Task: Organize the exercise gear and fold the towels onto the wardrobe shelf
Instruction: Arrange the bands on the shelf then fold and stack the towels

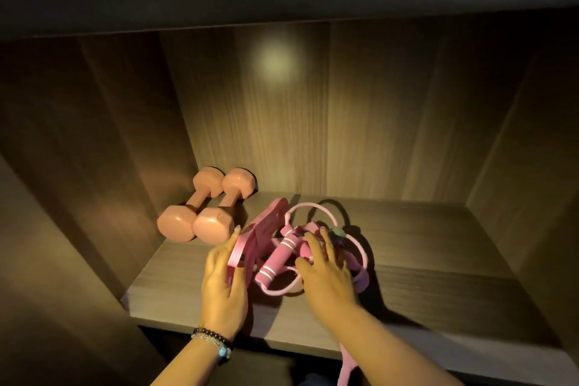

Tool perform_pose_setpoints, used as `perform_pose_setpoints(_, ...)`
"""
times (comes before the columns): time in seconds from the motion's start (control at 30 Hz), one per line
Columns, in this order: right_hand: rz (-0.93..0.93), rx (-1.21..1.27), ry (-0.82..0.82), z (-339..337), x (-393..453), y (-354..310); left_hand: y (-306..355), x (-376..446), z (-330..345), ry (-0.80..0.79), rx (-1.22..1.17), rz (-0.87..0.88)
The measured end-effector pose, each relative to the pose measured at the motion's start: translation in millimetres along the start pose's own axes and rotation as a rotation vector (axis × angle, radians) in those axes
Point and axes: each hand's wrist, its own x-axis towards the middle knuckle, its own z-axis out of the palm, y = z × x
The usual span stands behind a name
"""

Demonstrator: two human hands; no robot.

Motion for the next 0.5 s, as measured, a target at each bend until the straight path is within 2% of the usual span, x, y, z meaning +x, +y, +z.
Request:
perform_pose_setpoints(0.1,0.071,-0.005,0.075,-6,3,10,4,2,-1,0.011,0.011,0.06)
perform_pose_setpoints(0.2,0.269,0.195,0.108,-11,6,29,2,4,0,0.051,0.033,0.124)
perform_pose_setpoints(0.27,0.323,0.215,0.283,-8,0,48,-4,6,1,0.046,0.057,0.168)
perform_pose_setpoints(0.33,0.435,0.262,0.432,-4,-5,65,-15,8,1,-0.041,0.136,0.25)
perform_pose_setpoints(0.43,0.626,0.39,0.377,-2,-14,80,-34,10,1,-0.199,0.349,0.438)
perform_pose_setpoints(0.5,0.654,0.423,0.395,-6,-15,83,-41,12,4,-0.289,0.485,0.48)
